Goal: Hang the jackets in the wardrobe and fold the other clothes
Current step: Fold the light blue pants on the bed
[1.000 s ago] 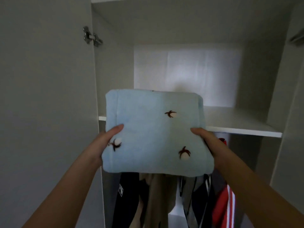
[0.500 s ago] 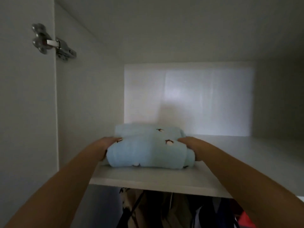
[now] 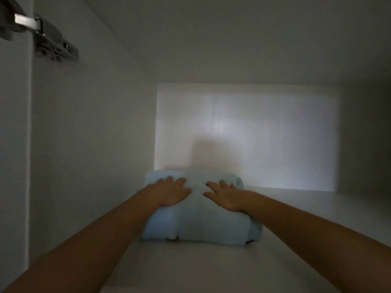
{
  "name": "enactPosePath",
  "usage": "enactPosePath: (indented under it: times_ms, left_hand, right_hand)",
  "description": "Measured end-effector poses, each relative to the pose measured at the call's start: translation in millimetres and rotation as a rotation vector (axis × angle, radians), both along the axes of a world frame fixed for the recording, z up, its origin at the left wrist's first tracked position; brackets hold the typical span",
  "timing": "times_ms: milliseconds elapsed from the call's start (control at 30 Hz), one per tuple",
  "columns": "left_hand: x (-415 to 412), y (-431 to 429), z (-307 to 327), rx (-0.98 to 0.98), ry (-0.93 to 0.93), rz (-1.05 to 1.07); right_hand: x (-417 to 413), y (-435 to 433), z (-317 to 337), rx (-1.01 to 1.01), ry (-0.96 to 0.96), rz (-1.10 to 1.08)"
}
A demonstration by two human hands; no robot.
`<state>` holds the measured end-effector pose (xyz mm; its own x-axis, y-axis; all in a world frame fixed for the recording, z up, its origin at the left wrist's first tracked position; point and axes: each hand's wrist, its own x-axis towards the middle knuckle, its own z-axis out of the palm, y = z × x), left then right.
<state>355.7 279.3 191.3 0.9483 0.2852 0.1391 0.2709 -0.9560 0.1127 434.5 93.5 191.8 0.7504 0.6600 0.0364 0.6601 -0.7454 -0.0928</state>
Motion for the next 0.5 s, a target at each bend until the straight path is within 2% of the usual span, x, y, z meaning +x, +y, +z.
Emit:
enactPosePath:
  times_ms: [500]
  left_hand:
    - [118.8,107.2,-4.9,-0.010,0.072,0.005]
  right_hand:
    - [94.1,112.9,-4.2,0.012,0.022,-0.180]
